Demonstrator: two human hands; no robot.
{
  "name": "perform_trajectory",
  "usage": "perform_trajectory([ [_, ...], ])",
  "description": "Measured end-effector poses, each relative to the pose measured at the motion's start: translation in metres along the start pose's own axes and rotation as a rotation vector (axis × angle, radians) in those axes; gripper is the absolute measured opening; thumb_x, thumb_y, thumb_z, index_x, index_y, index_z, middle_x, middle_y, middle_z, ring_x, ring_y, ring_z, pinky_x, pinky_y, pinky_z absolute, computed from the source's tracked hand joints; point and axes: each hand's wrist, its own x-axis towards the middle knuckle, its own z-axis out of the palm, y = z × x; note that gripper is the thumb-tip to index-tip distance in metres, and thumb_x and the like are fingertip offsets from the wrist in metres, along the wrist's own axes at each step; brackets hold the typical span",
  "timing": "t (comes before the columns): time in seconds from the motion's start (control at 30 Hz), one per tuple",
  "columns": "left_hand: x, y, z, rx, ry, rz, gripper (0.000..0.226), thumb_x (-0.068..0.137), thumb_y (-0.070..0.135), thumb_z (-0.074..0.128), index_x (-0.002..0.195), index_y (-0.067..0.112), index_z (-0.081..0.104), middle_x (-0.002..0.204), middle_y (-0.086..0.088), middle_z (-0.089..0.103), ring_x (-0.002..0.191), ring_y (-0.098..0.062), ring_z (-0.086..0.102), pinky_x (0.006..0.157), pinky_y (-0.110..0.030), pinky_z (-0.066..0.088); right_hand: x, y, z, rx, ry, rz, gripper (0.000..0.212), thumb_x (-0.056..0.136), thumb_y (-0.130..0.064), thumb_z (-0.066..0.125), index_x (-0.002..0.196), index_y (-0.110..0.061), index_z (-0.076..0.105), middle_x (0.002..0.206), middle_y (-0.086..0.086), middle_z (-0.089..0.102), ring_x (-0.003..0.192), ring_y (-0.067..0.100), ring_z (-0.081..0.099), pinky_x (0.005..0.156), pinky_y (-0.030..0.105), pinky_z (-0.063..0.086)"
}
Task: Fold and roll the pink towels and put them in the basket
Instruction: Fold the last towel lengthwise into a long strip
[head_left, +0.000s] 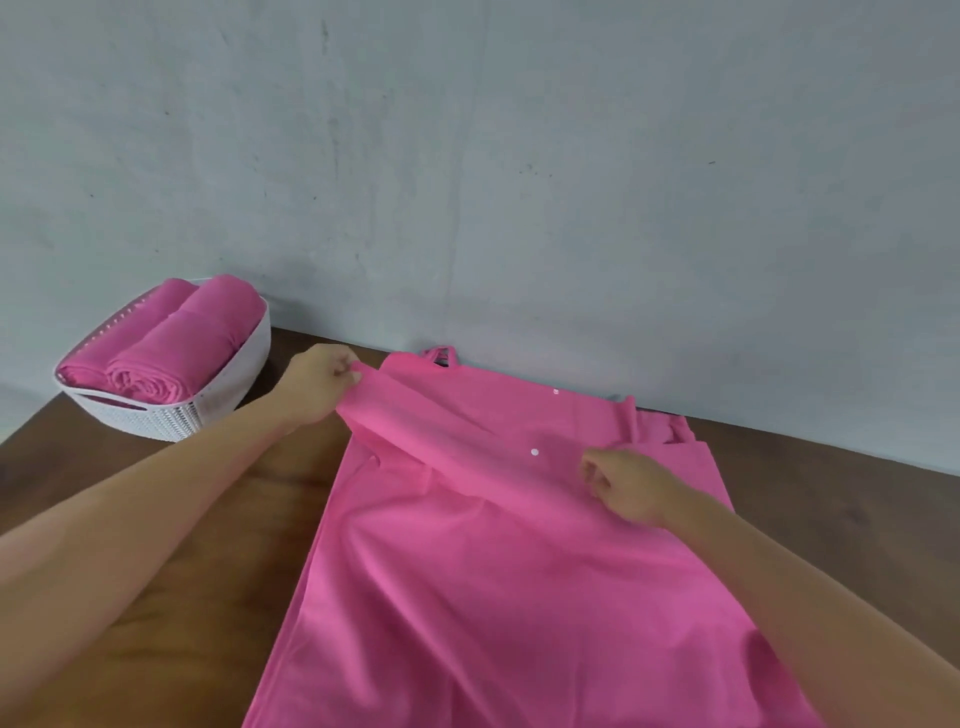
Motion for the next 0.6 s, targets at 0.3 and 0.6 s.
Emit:
perform_trajectory([
  [0.3,0.059,0.016,0.05,0.081,0.061,0.034,0.013,0.086,0.002,0.064,0.075,-0.005,0.063,0.077,-0.021,0.065,0.078,-0.034,0.06,0.069,-0.037,0.043,-0.004,0.036,0.02,-0.021,0.252,0.09,0.036,0.095,-0.007,0.052,0.128,-0.015,0.06,0.126,0.008,0.063,0.114,0.028,0.059,0.095,0.042,0.05],
  [0.6,0.078,0.01,0.062,0.204,0.016,0.113,0.041,0.086,0.006,0.066,0.055,0.013,0.039,0.059,-0.005,0.046,0.066,-0.031,0.047,0.06,-0.034,0.025,-0.003,0.091,0.01,-0.111,0.185,0.319,0.064,0.088,-0.001,0.05,0.149,-0.019,0.041,0.153,0.005,0.042,0.143,0.027,0.032,0.115,0.041,0.03],
])
